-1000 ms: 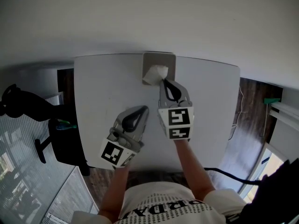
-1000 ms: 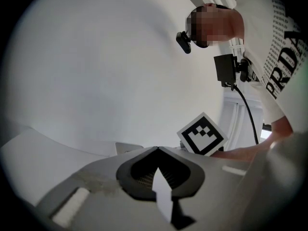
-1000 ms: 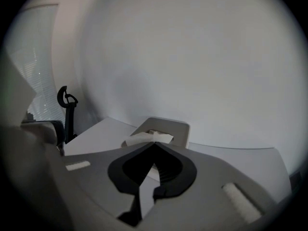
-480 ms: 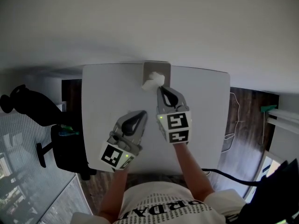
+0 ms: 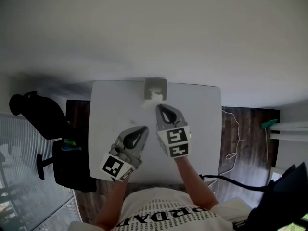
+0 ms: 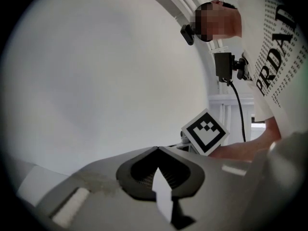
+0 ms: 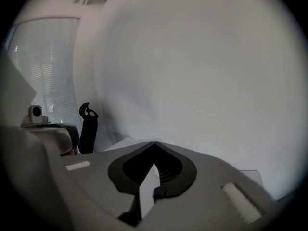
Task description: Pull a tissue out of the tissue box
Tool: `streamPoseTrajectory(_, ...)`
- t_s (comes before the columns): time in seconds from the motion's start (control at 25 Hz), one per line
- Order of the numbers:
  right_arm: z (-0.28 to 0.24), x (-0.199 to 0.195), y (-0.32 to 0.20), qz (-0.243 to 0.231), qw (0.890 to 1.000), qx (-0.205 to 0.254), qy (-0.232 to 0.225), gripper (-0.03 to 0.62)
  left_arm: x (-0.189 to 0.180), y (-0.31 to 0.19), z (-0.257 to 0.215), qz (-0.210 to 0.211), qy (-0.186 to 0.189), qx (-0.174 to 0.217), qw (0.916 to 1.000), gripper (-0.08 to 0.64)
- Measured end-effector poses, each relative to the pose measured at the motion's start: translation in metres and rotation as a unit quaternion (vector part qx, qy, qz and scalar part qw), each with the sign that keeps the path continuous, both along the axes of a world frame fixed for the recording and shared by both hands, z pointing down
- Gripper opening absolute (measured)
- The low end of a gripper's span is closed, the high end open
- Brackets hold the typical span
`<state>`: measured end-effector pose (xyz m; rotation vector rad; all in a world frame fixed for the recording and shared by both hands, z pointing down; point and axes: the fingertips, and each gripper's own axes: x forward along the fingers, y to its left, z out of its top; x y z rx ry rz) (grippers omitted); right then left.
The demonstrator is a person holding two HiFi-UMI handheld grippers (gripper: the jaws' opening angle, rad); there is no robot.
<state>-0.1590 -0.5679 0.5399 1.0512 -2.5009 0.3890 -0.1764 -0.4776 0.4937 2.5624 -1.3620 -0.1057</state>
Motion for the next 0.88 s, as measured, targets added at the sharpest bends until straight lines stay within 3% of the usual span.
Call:
streamPoseTrajectory(0.36, -0.067, 0.018, 0.062, -0.021, 0.999, 0.042, -0.016, 0.009, 0.016, 0.043, -0.049, -0.011, -0.023, 0.014, 0.9996, -0.003)
streamPoseTrajectory(0.88, -0.149, 0.059, 0.120, -0.037, 0.994, 0.093, -0.051, 0.009, 0.054, 0.078, -0.083, 0.010, -0.003, 0.012, 0.9999, -0.003)
